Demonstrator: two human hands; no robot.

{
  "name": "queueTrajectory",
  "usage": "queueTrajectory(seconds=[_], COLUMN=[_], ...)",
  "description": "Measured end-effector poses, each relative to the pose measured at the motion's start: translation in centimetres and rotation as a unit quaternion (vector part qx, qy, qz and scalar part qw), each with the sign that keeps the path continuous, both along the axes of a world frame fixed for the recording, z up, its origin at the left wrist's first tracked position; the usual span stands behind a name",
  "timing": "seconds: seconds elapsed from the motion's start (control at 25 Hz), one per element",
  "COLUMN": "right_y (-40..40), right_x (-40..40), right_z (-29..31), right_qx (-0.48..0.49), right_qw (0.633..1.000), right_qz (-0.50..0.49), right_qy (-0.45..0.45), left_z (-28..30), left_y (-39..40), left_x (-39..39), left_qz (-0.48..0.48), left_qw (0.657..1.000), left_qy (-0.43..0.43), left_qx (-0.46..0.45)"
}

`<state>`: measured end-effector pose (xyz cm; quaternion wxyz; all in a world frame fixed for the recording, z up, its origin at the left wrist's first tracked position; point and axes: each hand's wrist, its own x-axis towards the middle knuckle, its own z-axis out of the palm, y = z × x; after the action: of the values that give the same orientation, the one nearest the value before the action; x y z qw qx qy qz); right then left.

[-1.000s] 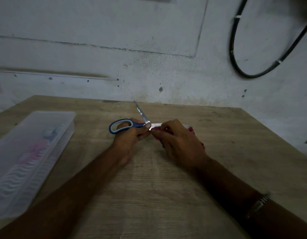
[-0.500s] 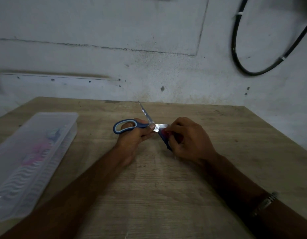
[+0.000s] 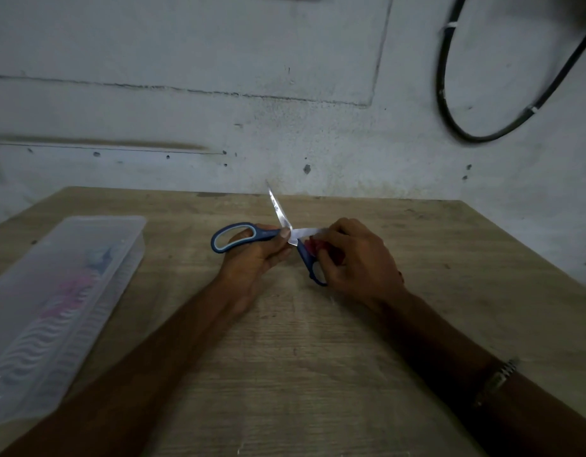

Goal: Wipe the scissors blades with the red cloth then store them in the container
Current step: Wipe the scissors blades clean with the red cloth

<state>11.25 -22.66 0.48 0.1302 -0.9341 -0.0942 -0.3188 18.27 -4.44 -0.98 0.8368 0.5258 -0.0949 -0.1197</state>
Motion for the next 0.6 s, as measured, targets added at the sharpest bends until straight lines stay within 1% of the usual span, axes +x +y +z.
queueTrajectory(seconds=[0.12, 0.2, 0.32, 0.44, 0.56, 0.6], right_y=[1.1, 1.6, 1.6, 0.7, -0.8, -0.9], right_x=[0.3, 0.6, 1.0, 1.3, 1.8, 1.8], right_z=[0.6, 0.5, 0.0, -0.6, -0.7, -0.7], right_qx=[0.077, 0.121, 0.175, 0.195, 0.235, 0.243], right_qw=[0.994, 0.989, 0.982, 0.978, 0.965, 0.962], right_qz=[0.040, 0.048, 0.031, -0.013, -0.089, -0.095], right_qy=[-0.069, -0.066, -0.061, -0.068, -0.075, -0.076], left_z=[-0.1, -0.1, -0.1, 0.0, 0.1, 0.1], left_y=[0.0, 0.0, 0.1, 0.1, 0.1, 0.1], left_x=[-0.1, -0.1, 0.0, -0.3, -0.2, -0.2], left_qz=[0.000, -0.005, -0.001, -0.007, 0.006, 0.009], left_qw=[1.000, 1.000, 1.000, 1.000, 1.000, 1.000], left_qy=[0.000, -0.005, -0.020, -0.025, -0.018, -0.015], left_qx=[-0.003, -0.002, 0.008, 0.011, 0.012, 0.010])
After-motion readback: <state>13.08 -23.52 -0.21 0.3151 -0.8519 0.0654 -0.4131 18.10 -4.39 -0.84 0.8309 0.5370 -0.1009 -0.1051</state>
